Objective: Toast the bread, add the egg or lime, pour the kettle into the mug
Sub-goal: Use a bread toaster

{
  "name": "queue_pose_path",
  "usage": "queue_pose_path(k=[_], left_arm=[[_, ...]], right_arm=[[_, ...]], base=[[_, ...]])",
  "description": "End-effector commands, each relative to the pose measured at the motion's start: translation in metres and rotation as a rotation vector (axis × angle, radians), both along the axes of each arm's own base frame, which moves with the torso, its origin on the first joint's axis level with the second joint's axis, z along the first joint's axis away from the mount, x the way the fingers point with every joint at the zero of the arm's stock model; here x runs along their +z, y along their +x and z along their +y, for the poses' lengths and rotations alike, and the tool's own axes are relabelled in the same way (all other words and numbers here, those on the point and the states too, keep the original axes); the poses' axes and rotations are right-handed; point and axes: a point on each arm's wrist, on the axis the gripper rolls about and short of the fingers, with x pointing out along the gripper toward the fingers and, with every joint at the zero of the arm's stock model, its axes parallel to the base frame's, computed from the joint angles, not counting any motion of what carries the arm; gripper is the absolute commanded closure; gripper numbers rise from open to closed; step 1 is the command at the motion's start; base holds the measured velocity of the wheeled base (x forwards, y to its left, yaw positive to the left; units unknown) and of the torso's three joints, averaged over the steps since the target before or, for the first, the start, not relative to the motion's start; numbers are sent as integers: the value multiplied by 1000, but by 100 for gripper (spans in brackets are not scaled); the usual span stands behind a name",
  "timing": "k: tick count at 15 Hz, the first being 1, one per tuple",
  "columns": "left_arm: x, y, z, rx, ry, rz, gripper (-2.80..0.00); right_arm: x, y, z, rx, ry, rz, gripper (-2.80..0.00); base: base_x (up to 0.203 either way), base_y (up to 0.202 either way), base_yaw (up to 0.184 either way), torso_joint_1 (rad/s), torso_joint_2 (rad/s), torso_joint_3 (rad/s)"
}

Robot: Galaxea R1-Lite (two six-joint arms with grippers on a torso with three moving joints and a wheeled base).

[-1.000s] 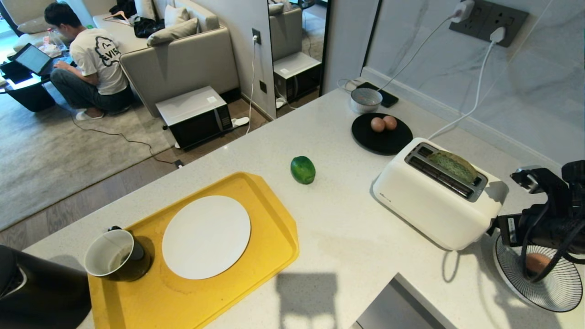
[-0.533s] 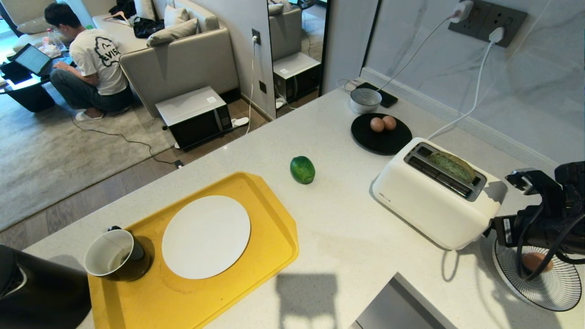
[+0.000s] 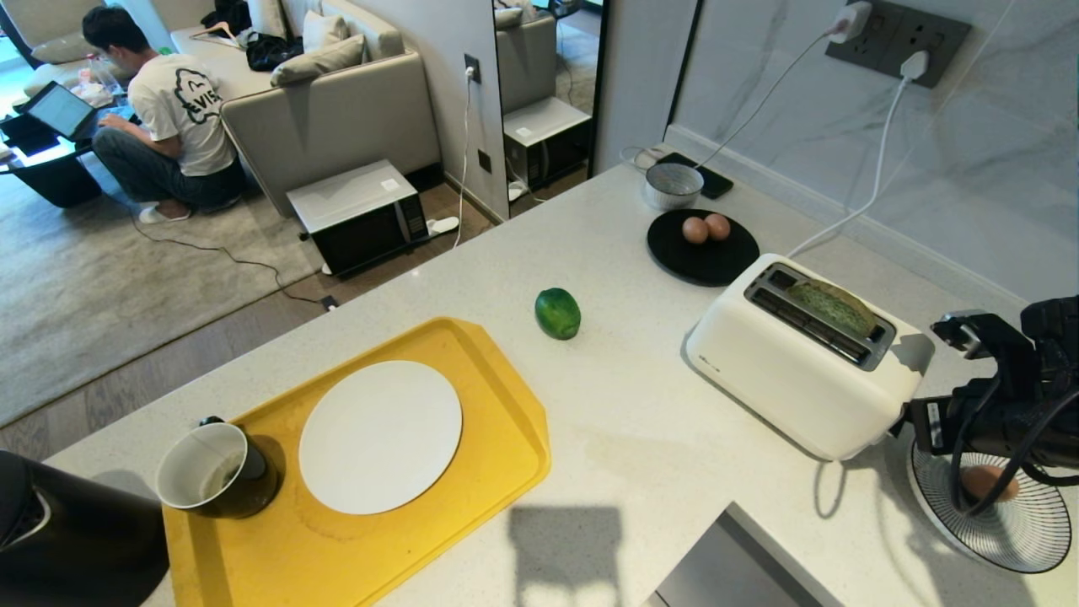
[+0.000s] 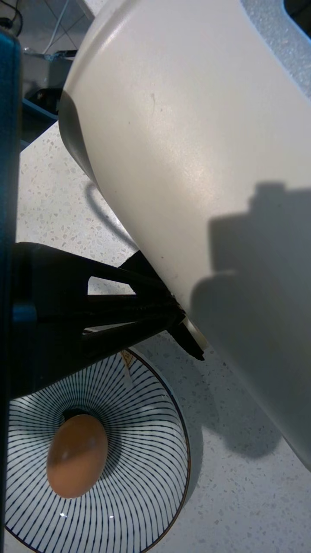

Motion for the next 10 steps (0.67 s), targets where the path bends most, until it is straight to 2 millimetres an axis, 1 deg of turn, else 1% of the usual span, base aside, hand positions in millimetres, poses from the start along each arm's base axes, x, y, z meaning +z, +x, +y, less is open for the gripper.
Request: queue_pose_path(k=[1, 10], left_arm=[[0, 0, 0, 0, 0, -1, 0], [0, 0, 0, 0, 0, -1, 0]], right_arm=[[0, 1, 0, 4, 2, 0, 0], [-1, -1, -1, 8, 11, 1, 0]], base=[[0, 0, 0, 0, 0, 0], [0, 0, 0, 0, 0, 0]])
